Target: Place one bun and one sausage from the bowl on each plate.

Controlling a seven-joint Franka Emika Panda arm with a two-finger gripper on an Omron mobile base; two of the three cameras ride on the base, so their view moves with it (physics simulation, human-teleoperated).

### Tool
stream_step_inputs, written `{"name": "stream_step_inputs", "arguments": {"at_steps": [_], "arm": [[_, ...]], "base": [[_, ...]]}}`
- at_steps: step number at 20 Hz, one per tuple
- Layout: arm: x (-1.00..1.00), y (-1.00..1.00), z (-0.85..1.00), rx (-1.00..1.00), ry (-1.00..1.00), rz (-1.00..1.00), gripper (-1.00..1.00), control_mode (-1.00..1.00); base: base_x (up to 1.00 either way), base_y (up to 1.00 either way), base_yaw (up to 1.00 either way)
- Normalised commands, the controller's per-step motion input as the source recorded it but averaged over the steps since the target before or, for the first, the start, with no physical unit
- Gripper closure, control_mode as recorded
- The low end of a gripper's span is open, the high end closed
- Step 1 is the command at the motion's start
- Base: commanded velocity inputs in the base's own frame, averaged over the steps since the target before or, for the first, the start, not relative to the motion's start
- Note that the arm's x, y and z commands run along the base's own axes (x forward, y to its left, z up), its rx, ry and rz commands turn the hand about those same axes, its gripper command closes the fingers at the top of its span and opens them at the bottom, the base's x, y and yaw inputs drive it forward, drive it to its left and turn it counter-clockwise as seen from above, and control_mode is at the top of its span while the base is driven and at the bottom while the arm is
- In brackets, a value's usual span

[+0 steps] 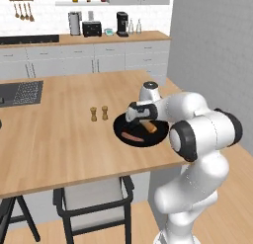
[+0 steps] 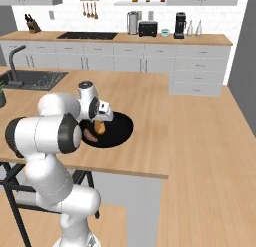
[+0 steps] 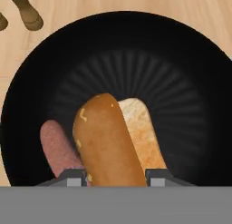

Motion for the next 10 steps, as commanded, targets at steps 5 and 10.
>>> {"name": "stream_step_inputs", "arguments": {"at_steps": [5, 10], "arm": [[-0.96, -0.22, 0.77, 0.01, 0.0, -0.1, 1.0, -1.0], [-0.86, -0.1, 0.63, 0.04, -0.01, -0.09, 1.0, -1.0]], "base": [[0.0, 0.0, 0.0], [0.0, 0.0, 0.0]]}}
